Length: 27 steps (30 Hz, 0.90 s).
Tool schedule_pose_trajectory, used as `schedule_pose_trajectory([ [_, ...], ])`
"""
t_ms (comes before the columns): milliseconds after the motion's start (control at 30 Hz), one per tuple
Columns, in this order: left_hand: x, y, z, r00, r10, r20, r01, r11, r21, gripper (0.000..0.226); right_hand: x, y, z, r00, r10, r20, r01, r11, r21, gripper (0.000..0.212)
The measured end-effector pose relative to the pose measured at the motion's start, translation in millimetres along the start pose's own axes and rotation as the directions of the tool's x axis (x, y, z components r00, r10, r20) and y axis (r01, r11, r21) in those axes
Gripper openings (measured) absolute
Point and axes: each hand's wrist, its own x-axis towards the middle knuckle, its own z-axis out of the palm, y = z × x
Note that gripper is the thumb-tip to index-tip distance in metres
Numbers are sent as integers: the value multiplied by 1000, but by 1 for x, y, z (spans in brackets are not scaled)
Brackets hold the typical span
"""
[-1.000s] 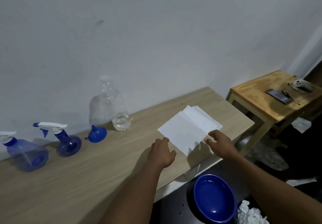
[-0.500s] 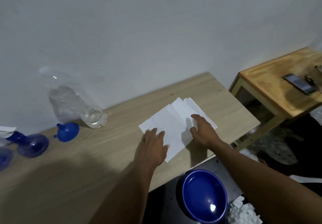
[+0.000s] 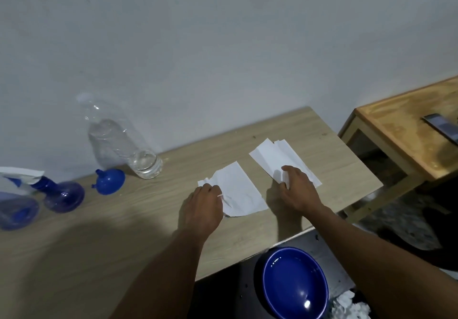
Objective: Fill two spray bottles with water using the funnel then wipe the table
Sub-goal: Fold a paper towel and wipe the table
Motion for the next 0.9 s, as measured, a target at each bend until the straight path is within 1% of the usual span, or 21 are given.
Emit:
schedule_pose_trajectory([
  [67, -1, -4, -12, 997, -78, 4, 78, 993, -90, 18, 0, -9, -4, 991, -74, -110, 60, 991, -120, 44],
  [100, -1, -5, -19, 992, -128, 14, 129, 978, -164, 18, 0, -17, -6, 984, -100, -145, 79, 986, -146, 42],
  [133, -2, -6, -28, 983, -181, 23, 181, 951, -252, 18, 0, -25, -7, 984, -108, -144, 88, 986, -140, 42],
  [167, -3, -7, -37, 970, -239, 34, 236, 908, -347, 17, 1, -34, -7, 989, -109, -104, 99, 990, -99, 44],
  [233, -3, -10, -56, 938, -328, 111, 333, 766, -550, 15, 0, -54, -4, 988, -142, 60, 140, 990, 36, 53],
  [267, -3, -13, -67, 926, -341, 163, 363, 682, -635, 15, -3, -65, -3, 974, -181, 136, 165, 979, 115, 57],
  [333, -7, -27, -85, 900, -352, 257, 418, 528, -739, 16, -13, -93, 1, 941, -248, 230, 182, 944, 273, 57],
  [367, -12, -37, -94, 881, -352, 315, 455, 455, -765, 16, -19, -107, 5, 930, -256, 264, 153, 922, 355, 55],
  [400, -18, -48, -103, 865, -345, 365, 486, 393, -780, 16, -25, -123, 8, 923, -239, 302, 90, 896, 434, 52],
  [467, -34, -71, -119, 832, -316, 456, 543, 296, -786, 18, -35, -152, 18, 914, -209, 347, -22, 829, 559, 38],
  [533, -52, -97, -129, 806, -276, 524, 584, 224, -780, 21, -43, -178, 30, 916, -201, 346, -60, 786, 615, 24],
  [567, -62, -108, -134, 791, -268, 550, 604, 199, -771, 22, -49, -192, 35, 912, -214, 350, -65, 767, 639, 22],
  [633, -82, -136, -142, 759, -273, 591, 643, 168, -748, 26, -61, -220, 44, 892, -249, 378, -86, 727, 682, 28],
  [667, -92, -148, -148, 747, -269, 609, 656, 142, -742, 31, -67, -235, 47, 877, -268, 398, -88, 726, 682, 28],
  [700, -102, -162, -155, 745, -248, 620, 657, 108, -746, 38, -74, -250, 49, 861, -286, 421, -82, 738, 670, 27],
  [733, -112, -176, -161, 758, -210, 618, 642, 67, -764, 46, -80, -266, 50, 843, -306, 443, -64, 760, 646, 23],
  [800, -128, -203, -178, 808, -99, 580, 584, 15, -812, 56, -90, -297, 50, 806, -343, 483, -13, 805, 593, 16],
  [833, -133, -216, -186, 829, -44, 557, 558, 19, -829, 59, -95, -312, 51, 786, -365, 500, 15, 819, 573, 14],
  [867, -137, -225, -193, 838, -21, 546, 546, 43, -837, 62, -100, -326, 52, 764, -385, 517, 37, 827, 561, 12],
  [900, -141, -234, -198, 838, -31, 545, 545, 80, -834, 64, -105, -340, 53, 746, -401, 532, 53, 832, 552, 10],
])
